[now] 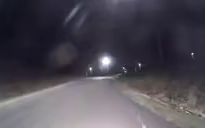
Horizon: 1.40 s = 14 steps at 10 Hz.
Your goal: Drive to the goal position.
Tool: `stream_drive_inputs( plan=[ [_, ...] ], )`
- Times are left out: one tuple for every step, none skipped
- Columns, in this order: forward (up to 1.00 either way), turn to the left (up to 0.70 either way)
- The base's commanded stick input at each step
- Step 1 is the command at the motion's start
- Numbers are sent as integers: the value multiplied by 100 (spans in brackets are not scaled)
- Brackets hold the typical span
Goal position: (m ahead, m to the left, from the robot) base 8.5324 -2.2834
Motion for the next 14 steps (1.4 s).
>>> stream_drive_inputs(
  plan=[
    [85,0],
    [85,0],
    [85,0],
    [85,2],
    [85,7],
    [85,12],
    [85,17],
    [85,22],
    [85,26],
    [85,31],
    [85,25],
    [85,5],
    [85,0],
    [85,0]
  ],
)
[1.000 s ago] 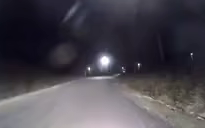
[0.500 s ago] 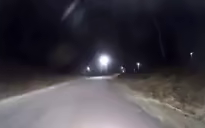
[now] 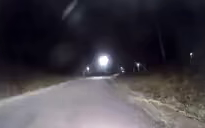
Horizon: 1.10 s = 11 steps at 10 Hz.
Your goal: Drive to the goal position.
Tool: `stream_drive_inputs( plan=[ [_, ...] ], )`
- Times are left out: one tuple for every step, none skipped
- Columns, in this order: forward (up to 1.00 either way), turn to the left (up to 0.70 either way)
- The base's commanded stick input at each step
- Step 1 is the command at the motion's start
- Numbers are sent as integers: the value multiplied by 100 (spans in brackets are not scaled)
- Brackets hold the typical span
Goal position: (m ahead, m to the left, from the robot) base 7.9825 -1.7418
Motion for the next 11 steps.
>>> stream_drive_inputs(
  plan=[
    [85,0],
    [85,0],
    [85,0],
    [85,0],
    [85,0],
    [85,0],
    [85,0],
    [85,0],
    [85,0],
    [85,0],
    [85,0]
  ],
)
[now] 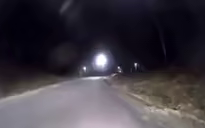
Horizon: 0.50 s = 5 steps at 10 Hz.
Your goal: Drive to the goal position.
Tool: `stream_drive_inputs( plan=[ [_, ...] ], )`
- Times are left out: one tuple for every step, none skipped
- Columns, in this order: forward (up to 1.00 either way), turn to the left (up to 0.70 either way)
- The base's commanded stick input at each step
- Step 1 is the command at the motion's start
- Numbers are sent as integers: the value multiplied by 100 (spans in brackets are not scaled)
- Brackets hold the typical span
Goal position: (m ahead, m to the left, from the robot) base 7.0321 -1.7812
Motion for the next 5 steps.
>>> stream_drive_inputs(
  plan=[
    [85,0],
    [85,0],
    [85,0],
    [85,0],
    [85,0]
  ],
)
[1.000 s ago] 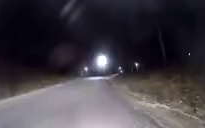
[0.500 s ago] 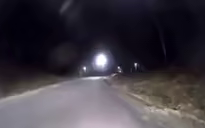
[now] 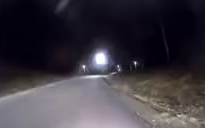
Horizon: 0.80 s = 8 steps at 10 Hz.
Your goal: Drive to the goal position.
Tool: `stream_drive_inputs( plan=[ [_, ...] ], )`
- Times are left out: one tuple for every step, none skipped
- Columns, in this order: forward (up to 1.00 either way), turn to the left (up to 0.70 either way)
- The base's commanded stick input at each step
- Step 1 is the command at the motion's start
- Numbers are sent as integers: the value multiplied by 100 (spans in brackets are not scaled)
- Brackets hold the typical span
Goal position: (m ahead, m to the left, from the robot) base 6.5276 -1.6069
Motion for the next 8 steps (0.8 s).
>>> stream_drive_inputs(
  plan=[
    [85,0],
    [85,0],
    [85,0],
    [85,0],
    [85,0],
    [85,0],
    [85,0],
    [85,0]
  ],
)
